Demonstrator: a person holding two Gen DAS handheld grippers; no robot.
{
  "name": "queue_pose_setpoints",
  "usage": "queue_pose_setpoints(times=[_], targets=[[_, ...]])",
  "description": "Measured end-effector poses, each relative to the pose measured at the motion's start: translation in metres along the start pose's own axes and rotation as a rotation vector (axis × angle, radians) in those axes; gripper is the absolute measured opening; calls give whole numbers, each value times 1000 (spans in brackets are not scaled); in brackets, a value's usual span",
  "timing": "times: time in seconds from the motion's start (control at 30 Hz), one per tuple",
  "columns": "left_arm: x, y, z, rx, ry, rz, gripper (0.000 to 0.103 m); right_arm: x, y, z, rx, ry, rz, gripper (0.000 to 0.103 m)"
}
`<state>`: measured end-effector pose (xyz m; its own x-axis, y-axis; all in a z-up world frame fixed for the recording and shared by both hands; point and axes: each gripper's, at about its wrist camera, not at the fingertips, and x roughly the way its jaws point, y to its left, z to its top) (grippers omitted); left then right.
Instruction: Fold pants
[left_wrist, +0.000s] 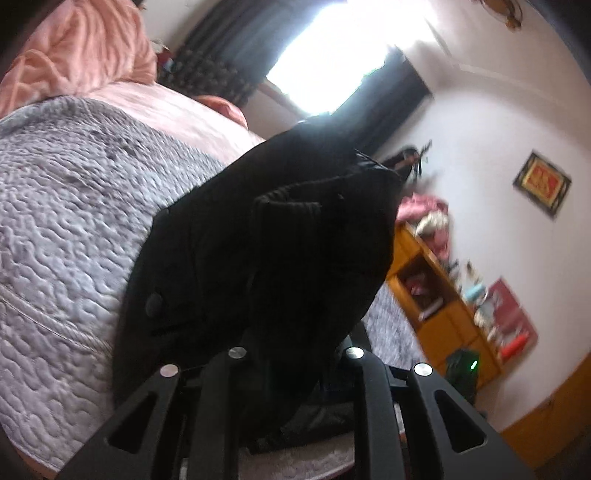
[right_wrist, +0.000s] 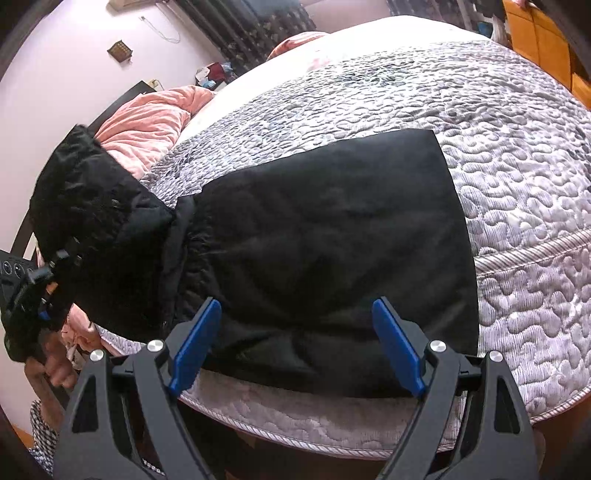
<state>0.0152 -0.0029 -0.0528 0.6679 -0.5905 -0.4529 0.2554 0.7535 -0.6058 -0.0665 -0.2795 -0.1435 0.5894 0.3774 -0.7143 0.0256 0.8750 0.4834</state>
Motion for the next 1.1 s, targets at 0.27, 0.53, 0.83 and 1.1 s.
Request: queue_pose_setpoints(times=[0.27, 0.53, 0.83, 1.1], targets=[[50, -24, -36, 108, 142, 55, 18, 4, -5, -1, 10, 5, 8, 84], [95, -31, -74, 198, 280, 85, 44, 18, -13, -7, 29, 41, -5, 85], [36, -30, -52, 88, 226, -74, 98, 16, -19, -7, 58, 49, 20, 87], [26, 49, -43, -20, 178, 271, 98, -1, 21, 13, -12, 21, 80, 93]])
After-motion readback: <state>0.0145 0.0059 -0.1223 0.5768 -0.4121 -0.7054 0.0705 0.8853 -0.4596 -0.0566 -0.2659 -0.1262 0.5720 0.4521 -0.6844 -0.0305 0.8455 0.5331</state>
